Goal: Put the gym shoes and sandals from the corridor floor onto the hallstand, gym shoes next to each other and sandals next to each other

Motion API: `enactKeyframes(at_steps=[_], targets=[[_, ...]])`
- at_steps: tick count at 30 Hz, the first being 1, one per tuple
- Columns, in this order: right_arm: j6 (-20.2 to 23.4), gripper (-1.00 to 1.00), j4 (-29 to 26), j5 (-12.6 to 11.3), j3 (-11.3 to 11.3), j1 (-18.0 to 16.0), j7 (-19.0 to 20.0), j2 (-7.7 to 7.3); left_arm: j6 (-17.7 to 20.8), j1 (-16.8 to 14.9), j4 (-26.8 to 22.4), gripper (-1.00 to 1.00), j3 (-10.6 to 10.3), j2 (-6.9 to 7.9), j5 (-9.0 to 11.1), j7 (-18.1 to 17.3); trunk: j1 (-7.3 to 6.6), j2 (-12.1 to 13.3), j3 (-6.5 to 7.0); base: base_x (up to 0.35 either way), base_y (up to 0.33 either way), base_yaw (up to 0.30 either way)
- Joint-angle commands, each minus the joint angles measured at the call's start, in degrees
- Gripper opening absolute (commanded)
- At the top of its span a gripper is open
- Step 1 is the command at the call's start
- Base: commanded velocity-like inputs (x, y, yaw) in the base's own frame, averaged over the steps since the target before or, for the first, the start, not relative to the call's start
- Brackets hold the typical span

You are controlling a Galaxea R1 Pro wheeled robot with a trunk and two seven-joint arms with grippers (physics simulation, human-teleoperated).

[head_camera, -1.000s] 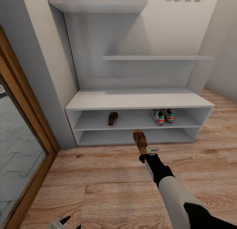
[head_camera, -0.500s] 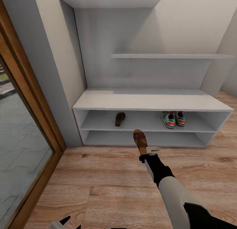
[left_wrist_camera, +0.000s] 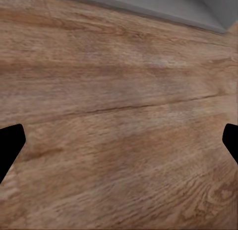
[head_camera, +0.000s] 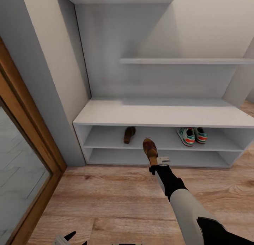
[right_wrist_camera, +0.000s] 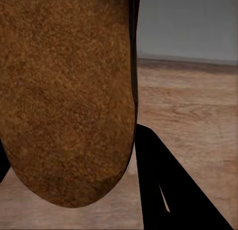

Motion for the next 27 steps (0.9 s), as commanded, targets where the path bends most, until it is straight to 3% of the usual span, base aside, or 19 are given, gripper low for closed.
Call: enactKeyframes(at_steps=[1,20,27], targets=[[0.25,-1.0,-0.09,0.15,-0.27,-0.02,-0.07,0.07,-0.31,-0.05,-0.01,1.0,0.37,-0.06,-0.59,-0.24,0.02,-0.02,-0.05,0.333,0.0,0.0],[-0.01,-1.0,2.35,0.16,-0.34,0.0,-0.07,0.07,-0.31,-0.05,0.05,1.0,0.37,-0.14,-0.5,-0.24,0.02,-0.02,-0.05,0.331,0.0,0.0],[-0.01,-1.0,2.37,0.16,-0.35,0.0,-0.07,0.07,-0.22,-0.05,-0.02,1.0,0.37,-0.11,-0.5,-0.24,0.02,-0.02,-0.05,0.1,0.0,0.0]])
